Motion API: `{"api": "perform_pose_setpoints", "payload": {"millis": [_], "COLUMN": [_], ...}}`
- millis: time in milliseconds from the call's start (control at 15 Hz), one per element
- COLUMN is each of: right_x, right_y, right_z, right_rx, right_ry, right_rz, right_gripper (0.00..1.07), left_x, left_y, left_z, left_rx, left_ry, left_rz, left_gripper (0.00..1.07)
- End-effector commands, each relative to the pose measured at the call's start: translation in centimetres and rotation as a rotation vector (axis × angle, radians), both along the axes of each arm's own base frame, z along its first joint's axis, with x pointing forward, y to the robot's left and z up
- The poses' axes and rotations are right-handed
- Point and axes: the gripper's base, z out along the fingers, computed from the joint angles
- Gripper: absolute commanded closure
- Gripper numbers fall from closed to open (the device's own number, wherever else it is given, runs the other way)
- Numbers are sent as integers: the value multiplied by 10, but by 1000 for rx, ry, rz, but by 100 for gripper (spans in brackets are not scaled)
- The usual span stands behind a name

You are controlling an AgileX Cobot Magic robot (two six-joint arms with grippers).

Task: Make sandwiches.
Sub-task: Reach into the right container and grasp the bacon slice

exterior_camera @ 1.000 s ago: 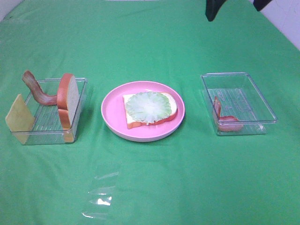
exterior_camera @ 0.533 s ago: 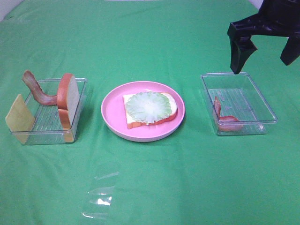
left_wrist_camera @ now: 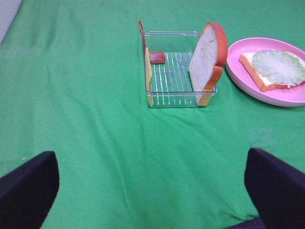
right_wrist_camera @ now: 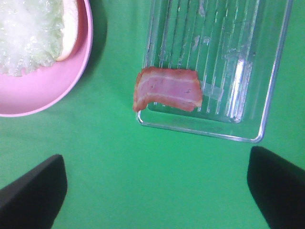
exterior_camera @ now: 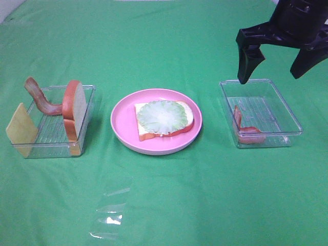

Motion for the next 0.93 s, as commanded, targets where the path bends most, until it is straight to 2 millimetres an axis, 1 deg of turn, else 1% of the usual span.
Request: {"api": "perform_pose_setpoints", "payload": {"millis": [67,267,467,600,933], "right_x": [9,20,26,31,41], "right_y": [3,6,8,9,12], "right_z": [-19,-40,-54,-71,-100], "right_rx": [11,9,8,-1,-8], "right_ry": [20,47,52,83,106], "right_rz": [-13,-15,-16,-17,-18], "right_gripper": [9,9,9,9,9], "left_x": [-1,-1,-1,-1,-1], "left_y": [0,0,0,0,0], "left_z": [1,1,1,1,1], "left_rx": [-6,-6,-6,-6,-6], "left_ry": [-11,-11,-11,-11,-11], "left_rz": [-3,-3,-3,-3,-3], "left_gripper": [9,9,9,9,9]}}
